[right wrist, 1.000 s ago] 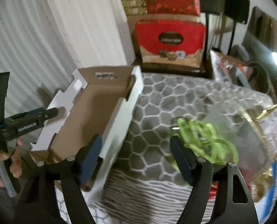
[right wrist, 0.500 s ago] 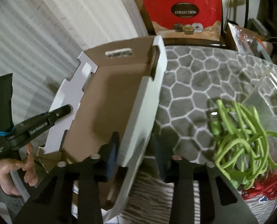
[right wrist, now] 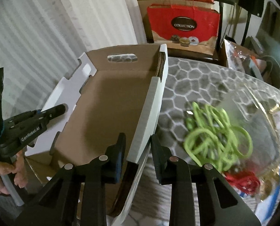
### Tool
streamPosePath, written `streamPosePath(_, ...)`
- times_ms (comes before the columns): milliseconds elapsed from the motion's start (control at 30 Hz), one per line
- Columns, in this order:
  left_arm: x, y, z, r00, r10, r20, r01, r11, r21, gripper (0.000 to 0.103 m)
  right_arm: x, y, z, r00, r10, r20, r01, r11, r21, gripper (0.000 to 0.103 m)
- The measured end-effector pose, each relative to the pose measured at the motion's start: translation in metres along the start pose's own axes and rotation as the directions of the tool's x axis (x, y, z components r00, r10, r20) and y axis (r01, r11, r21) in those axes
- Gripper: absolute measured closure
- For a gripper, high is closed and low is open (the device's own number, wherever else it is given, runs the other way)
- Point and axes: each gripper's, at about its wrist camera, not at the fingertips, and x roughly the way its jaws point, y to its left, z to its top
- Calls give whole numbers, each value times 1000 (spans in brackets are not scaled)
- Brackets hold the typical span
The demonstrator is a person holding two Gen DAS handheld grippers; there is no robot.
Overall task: Organize objects
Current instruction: 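Hold the box wall with the left gripper while the right gripper reaches the green cable, then grasp the lime-green cable coil with the right gripper and lift it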
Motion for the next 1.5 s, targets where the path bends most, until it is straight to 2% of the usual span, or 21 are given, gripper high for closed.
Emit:
streamPosePath(133, -7, -11, -15, 999, -32, -7, 32, 999, 16, 91, -7, -13, -18, 1000, 2, -13, -2, 1000, 6, 75)
streamPosePath(367, -13, -12, -39, 996, -83, -35, 83, 997, 7, 90, -13, -28, -47, 998, 52, -28, -52, 999, 13, 73)
streamPosePath(467, -10, -13, -48, 995, -85, -43, 86, 996, 3, 90, -17, -34, -54, 994, 110, -28, -109, 993, 35, 62)
streamPosePath(500, -8, -14, -51, 996, -81, -48, 81, 997, 3, 90, -19, -35, -56, 993, 119, -23, -118, 992, 37, 52)
streamPosePath(533, -6, -14, -53, 996, -80, -51, 80, 997, 3, 90, -23, -37, -57, 993, 118, -16, -117, 993, 35, 47)
streamPosePath(633, -3, -14, -56, 996, -76, -53, 77, 997, 4, 89, -38, -50, -56, 994, 108, 14, -108, 993, 40, 46)
streamPosePath(667, -3, -14, -55, 996, -70, -52, 70, 998, 5, 85, -46, -58, -55, 994, 104, 30, -106, 993, 52, 46)
streamPosePath(700, -1, -14, -54, 997, -59, -51, 59, 998, 8, 80, -53, -64, -54, 995, 93, 45, -96, 994, 60, 45)
streamPosePath(833, 4, -13, -53, 996, -60, -59, 61, 998, 9, 77, -70, -89, -42, 995, -9, 100, 0, 996, 93, 37)
streamPosePath(867, 7, -12, -53, 996, -63, -69, 64, 998, 9, 79, -69, -95, -39, 994, -28, 106, 17, 995, 97, 37)
streamPosePath(900, 10, -11, -53, 995, -72, -76, 73, 997, 9, 87, -68, -100, -34, 993, -45, 108, 34, 995, 97, 36)
streamPosePath(933, 12, -10, -53, 991, -103, -83, 104, 995, 1, 89, -66, -102, -32, 992, -59, 108, 48, 994, 95, 35)
streamPosePath(1100, 11, -2, -56, 991, -117, -67, 113, 992, -55, 92, -38, -107, -15, 991, -97, 90, 91, 994, 58, 33)
streamPosePath(1200, 10, 1, -58, 994, -98, -55, 95, 994, -59, 92, -22, -101, -8, 991, -101, 84, 100, 995, 13, 24)
streamPosePath(1300, 10, 4, -60, 994, -100, -53, 96, 993, -71, 92, -2, -91, -1, 989, -137, 60, 139, 990, -34, 24)
streamPosePath(1500, 11, 4, -59, 993, -108, -53, 104, 992, -69, 92, 35, -91, 2, 985, -169, -19, 168, 984, -53, 24)
